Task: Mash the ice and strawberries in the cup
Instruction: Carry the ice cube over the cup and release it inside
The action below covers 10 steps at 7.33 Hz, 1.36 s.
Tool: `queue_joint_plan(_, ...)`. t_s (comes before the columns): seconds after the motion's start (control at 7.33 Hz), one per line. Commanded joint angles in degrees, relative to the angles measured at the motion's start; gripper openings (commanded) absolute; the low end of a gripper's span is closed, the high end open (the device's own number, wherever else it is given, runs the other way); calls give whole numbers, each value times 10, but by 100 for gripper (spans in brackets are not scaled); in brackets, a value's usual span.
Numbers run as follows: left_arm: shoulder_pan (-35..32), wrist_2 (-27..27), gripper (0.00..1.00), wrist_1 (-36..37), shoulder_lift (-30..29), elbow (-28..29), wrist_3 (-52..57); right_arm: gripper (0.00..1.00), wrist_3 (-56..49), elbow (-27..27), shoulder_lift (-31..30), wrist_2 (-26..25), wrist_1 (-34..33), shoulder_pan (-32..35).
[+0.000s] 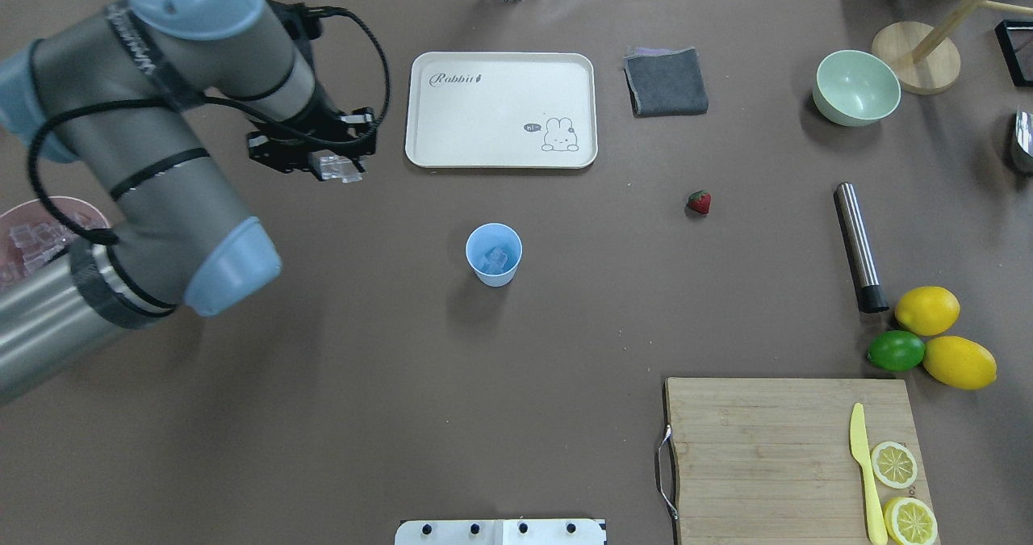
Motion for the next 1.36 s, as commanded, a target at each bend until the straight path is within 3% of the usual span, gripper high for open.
queue_joint_plan(0.0,61,44,0,-47,-85,87,-36,100,-1,-3,0,0,0,0)
queue_joint_plan(0.27,92,70,0,-98,-91,120,-39,100,-1,-5,0,0,0,0)
queue_joint_plan(0.68,117,77,0,-98,-99,123,-54,100,0,-6,0,0,0,0)
queue_joint_plan(0.82,122,78,55,-97,-98,123,-54,100,-1,-6,0,0,0,0)
queue_joint_plan(0.95,123,79,98,-97,-95,124,-50,100,-1,-6,0,0,0,0)
queue_joint_plan(1.23,115,78,98,-94,-95,114,-47,100,0,-6,8,-4,0,-9)
